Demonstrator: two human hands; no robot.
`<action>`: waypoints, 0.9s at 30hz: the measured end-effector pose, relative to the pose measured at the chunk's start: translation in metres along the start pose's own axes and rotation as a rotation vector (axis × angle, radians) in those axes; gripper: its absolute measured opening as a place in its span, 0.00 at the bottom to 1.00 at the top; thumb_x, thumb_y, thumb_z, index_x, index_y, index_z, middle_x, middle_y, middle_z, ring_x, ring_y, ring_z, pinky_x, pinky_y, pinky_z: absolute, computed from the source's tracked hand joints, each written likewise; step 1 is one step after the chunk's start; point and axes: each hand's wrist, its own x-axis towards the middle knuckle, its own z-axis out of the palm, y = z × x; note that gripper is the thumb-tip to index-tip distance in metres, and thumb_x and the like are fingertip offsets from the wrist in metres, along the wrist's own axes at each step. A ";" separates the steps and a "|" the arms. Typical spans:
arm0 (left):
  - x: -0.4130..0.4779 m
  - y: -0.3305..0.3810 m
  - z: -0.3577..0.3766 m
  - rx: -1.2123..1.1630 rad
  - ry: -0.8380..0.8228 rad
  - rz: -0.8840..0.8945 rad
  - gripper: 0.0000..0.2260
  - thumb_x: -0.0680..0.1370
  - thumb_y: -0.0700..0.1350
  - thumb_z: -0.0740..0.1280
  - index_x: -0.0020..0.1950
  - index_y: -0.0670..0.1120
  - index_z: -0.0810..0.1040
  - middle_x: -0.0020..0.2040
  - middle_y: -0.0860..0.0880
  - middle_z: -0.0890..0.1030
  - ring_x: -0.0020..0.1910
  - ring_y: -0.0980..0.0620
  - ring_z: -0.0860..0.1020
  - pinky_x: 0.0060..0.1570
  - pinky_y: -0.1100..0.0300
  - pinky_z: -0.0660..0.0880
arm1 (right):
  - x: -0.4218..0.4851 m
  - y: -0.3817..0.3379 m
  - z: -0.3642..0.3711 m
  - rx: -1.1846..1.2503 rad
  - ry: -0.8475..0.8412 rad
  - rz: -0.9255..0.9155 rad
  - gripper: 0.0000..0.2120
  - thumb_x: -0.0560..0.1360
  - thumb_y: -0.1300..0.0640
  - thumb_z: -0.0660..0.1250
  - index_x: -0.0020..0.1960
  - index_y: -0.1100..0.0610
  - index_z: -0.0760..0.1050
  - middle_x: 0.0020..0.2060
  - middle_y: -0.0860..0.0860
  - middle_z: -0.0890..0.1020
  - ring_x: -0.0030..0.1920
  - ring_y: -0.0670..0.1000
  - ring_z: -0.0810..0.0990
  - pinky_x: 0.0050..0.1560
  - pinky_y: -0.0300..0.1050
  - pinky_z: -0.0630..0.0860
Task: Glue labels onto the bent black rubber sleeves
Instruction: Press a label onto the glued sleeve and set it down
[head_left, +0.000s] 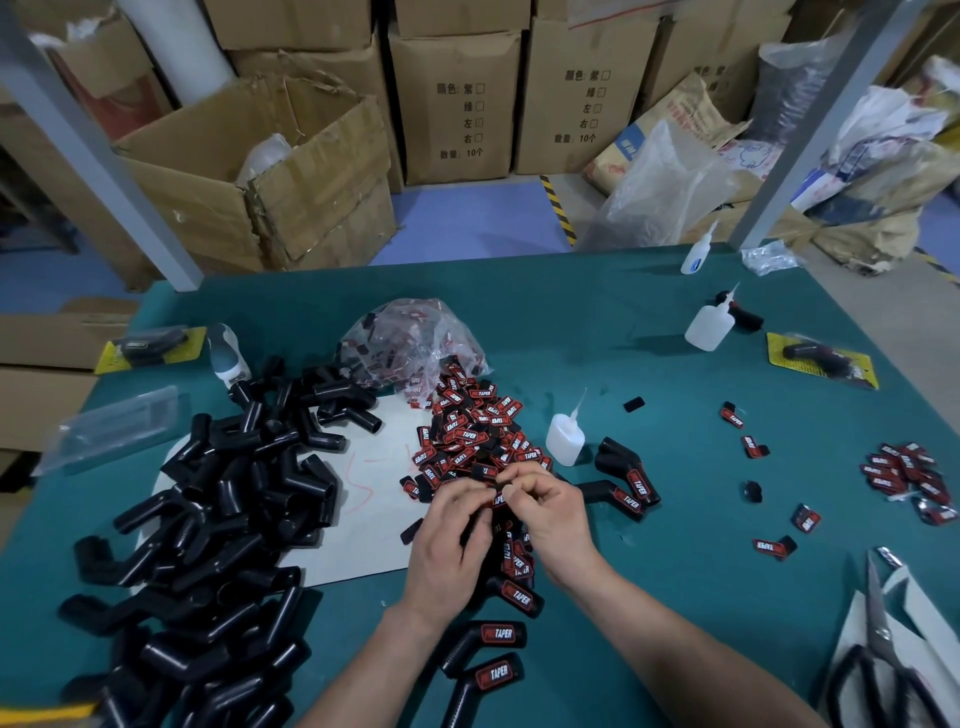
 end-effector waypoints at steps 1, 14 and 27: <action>0.000 0.000 0.000 0.012 -0.006 0.032 0.10 0.82 0.42 0.64 0.62 0.47 0.80 0.59 0.50 0.79 0.62 0.57 0.78 0.64 0.65 0.72 | 0.000 -0.001 0.000 -0.001 -0.003 -0.004 0.09 0.71 0.58 0.71 0.33 0.52 0.82 0.45 0.48 0.84 0.49 0.45 0.81 0.55 0.40 0.75; 0.004 0.001 -0.005 -0.094 -0.007 -0.112 0.11 0.82 0.45 0.64 0.60 0.48 0.83 0.57 0.57 0.82 0.59 0.55 0.81 0.61 0.65 0.74 | -0.001 -0.004 -0.004 -0.195 -0.057 -0.168 0.05 0.73 0.64 0.70 0.38 0.63 0.78 0.49 0.48 0.81 0.52 0.50 0.80 0.57 0.48 0.76; 0.001 0.004 -0.001 -0.177 0.000 -0.169 0.10 0.81 0.45 0.63 0.60 0.50 0.81 0.57 0.57 0.82 0.59 0.51 0.81 0.61 0.63 0.74 | -0.007 -0.005 0.000 -0.273 -0.116 -0.256 0.09 0.74 0.58 0.69 0.40 0.63 0.80 0.54 0.45 0.81 0.56 0.51 0.81 0.58 0.40 0.75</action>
